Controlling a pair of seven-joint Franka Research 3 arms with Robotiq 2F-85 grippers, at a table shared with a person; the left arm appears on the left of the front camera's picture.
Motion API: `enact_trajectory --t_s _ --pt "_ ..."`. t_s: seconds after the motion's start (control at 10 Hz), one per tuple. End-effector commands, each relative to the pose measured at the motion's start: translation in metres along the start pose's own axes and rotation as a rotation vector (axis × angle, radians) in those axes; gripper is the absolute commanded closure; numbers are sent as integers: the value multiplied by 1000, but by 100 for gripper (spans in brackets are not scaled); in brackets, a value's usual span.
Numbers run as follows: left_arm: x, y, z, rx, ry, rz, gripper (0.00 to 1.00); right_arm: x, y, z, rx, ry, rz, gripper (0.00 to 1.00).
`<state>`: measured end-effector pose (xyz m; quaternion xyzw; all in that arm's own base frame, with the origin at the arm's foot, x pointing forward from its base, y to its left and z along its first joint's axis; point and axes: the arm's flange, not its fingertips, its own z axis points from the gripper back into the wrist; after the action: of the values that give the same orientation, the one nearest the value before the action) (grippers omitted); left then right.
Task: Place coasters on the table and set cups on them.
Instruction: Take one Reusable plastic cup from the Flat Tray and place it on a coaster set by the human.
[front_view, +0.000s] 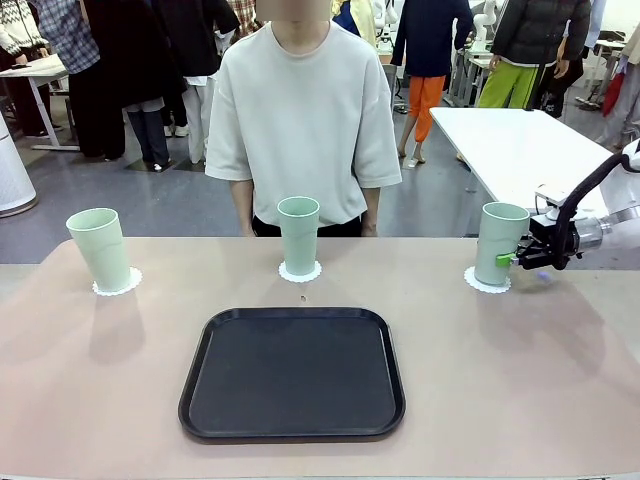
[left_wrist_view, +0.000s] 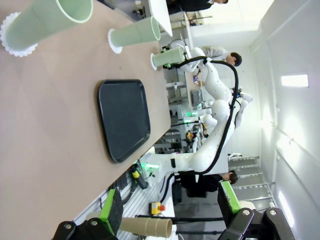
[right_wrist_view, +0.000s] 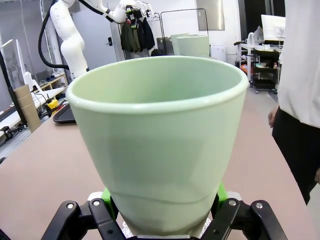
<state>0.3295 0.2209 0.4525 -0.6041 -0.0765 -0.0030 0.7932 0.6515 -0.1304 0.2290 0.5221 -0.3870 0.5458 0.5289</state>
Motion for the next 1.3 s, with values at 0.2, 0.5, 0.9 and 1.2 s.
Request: enact_trajectory --t_s 0.2,0.5,0.9,1.2 --pt "-1 -2 1 -10 -4 -8 0 1 -4 3 46 21 1 18" --pt "-1 -2 1 -10 -4 -8 0 -2 -1 -2 67 21 0 18" --pt "-1 -2 1 -10 -4 -8 0 -4 0 -4 82 9 6 18" --pt "-1 -2 1 -10 -4 -8 0 -5 -1 -5 90 5 4 18"
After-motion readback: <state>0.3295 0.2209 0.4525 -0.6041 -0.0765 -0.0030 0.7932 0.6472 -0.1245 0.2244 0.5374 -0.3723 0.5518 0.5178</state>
